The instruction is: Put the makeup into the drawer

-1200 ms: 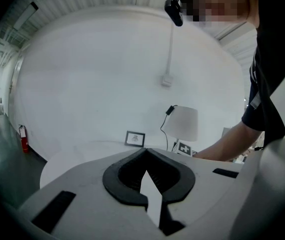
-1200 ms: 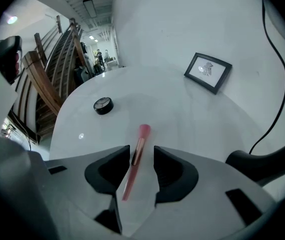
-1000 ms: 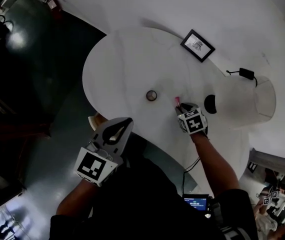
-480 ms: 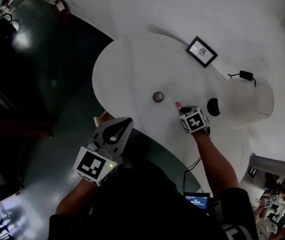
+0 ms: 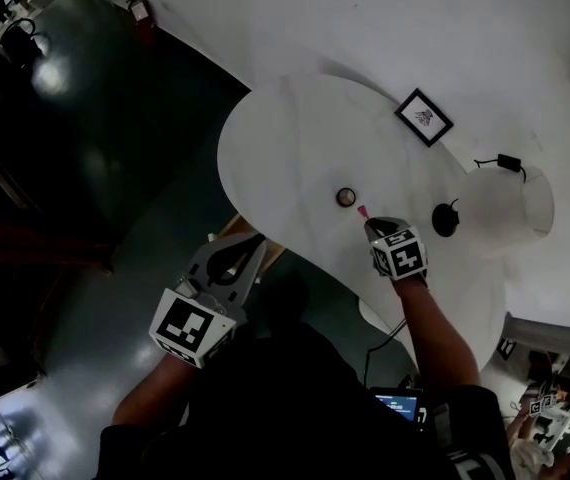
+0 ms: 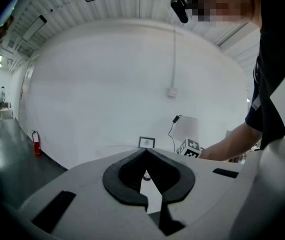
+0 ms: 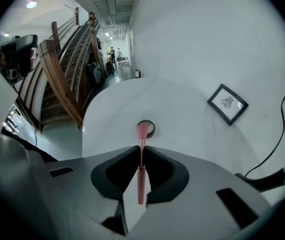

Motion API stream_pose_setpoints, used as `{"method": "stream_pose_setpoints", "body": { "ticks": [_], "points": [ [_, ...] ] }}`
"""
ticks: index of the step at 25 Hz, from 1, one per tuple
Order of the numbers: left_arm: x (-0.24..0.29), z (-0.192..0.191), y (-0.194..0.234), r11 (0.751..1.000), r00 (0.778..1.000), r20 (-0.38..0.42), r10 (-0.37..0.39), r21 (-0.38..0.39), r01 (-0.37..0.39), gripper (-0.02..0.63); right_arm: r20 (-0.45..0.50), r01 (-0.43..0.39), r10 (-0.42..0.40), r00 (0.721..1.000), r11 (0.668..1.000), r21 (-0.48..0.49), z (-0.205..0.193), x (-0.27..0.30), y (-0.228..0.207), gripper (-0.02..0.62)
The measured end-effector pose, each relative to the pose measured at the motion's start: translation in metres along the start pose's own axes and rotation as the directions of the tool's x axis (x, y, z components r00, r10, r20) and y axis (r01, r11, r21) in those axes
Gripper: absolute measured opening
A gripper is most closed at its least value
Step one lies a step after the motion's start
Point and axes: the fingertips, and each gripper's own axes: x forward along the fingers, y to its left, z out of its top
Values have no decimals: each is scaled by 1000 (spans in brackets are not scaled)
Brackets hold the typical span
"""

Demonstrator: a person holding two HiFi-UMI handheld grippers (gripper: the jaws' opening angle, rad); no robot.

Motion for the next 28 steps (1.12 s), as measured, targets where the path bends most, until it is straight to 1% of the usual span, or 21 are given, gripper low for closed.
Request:
{"method": "stream_pose_setpoints", "body": {
  "ticks": [6, 9, 13, 17, 22, 25, 28],
  "points": [
    [-37, -9, 31, 1000, 1000, 7, 28, -1, -28, 11, 76, -69, 70, 995, 998, -13, 44, -5, 65, 48],
    [-57, -16, 44, 999, 999, 0, 47, -19, -47, 11, 101, -115, 119, 988, 993, -38, 63, -3, 106, 48],
    [-74, -29, 60, 998, 998, -19, 52, -24, -52, 11, 128, -175, 181, 975, 983, -60, 80, 7, 156, 48],
    [-84, -46, 76, 998, 997, -50, 50, -35, -52, 11, 144, -210, 216, 966, 976, -57, 91, 19, 190, 48],
    [-91, -57, 83, 999, 997, -67, 33, -37, -35, 11, 169, -259, 266, 949, 964, -64, 96, 23, 233, 48],
    [-91, -63, 84, 999, 998, -68, 18, -28, -20, 11, 162, -276, 289, 944, 956, -97, 92, 29, 257, 48],
    [-86, -71, 84, 1000, 997, -71, 0, -19, -1, 11, 120, -286, 307, 944, 944, -164, 79, 45, 280, 48]
  ]
}}
